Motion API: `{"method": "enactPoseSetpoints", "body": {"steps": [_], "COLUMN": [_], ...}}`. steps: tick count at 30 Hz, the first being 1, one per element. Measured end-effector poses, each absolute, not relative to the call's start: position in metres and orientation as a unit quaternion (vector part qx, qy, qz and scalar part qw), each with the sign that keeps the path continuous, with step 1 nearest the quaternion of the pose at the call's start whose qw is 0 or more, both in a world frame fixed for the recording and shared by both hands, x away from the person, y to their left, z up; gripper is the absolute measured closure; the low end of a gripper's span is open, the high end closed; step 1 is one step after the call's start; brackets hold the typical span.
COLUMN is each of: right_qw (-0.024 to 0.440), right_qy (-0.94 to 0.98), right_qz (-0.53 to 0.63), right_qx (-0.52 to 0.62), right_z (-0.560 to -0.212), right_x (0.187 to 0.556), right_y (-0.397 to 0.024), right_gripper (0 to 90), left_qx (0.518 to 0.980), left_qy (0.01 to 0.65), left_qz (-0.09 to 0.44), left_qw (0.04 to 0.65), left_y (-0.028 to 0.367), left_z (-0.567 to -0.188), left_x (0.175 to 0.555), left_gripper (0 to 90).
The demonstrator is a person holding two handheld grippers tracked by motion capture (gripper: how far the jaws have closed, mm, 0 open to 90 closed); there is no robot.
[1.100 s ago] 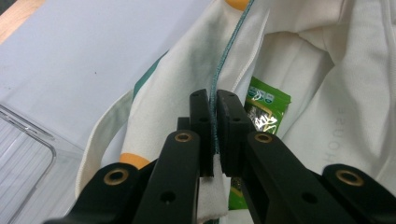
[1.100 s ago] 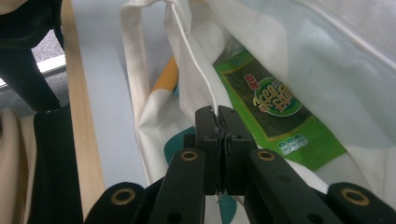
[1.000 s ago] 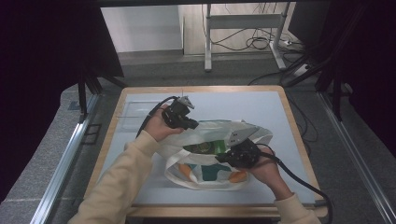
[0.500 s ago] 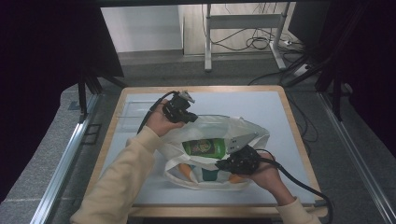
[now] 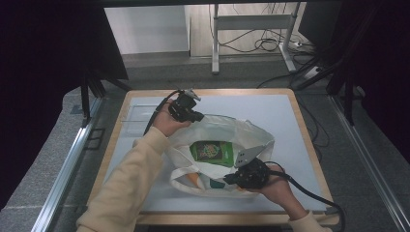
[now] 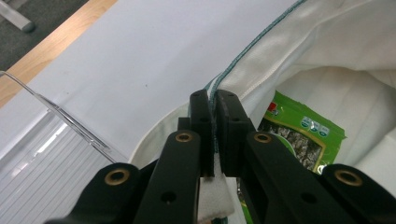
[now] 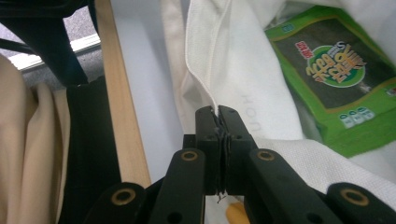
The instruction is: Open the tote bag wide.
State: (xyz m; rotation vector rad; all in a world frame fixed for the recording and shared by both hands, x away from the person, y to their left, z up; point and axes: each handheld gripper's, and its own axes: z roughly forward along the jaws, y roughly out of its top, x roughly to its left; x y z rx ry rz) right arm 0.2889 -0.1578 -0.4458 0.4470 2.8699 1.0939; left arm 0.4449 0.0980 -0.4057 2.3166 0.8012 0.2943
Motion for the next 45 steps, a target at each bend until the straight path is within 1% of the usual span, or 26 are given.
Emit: {"method": "enactPoseSetpoints", "body": {"steps": [10,18,25,34,38,43,45], "right_qw": [0.0,-0.006,-0.02,-0.02,-0.017,-0.005,0.004], "right_qy": [0.931,0.933,0.937,0.937,0.934,0.928,0.926], "right_qz": [0.336,0.332,0.318,0.318,0.324,0.338,0.343], "right_qx": [0.142,0.14,0.143,0.145,0.148,0.153,0.158], "right_z": [-0.459,-0.464,-0.475,-0.479,-0.477,-0.47,-0.466], "right_x": [0.283,0.281,0.282,0.284,0.285,0.286,0.286], "right_y": [-0.156,-0.156,-0.154,-0.154,-0.155,-0.158,-0.159], "right_gripper": [87.1,87.0,86.6,86.0,79.6,68.2,64.3], "left_qx": [0.88,0.876,0.872,0.872,0.873,0.871,0.873], "left_qy": [0.317,0.326,0.338,0.333,0.325,0.315,0.308], "left_qz": [0.121,0.12,0.114,0.109,0.106,0.107,0.108], "left_qw": [0.332,0.334,0.336,0.341,0.347,0.36,0.363], "left_y": [0.1,0.1,0.103,0.104,0.106,0.112,0.116], "left_z": [-0.404,-0.406,-0.41,-0.412,-0.41,-0.402,-0.398], "left_x": [0.452,0.457,0.463,0.46,0.455,0.444,0.438], "left_gripper": [87.5,87.4,87.3,86.1,79.2,64.9,61.5]}}
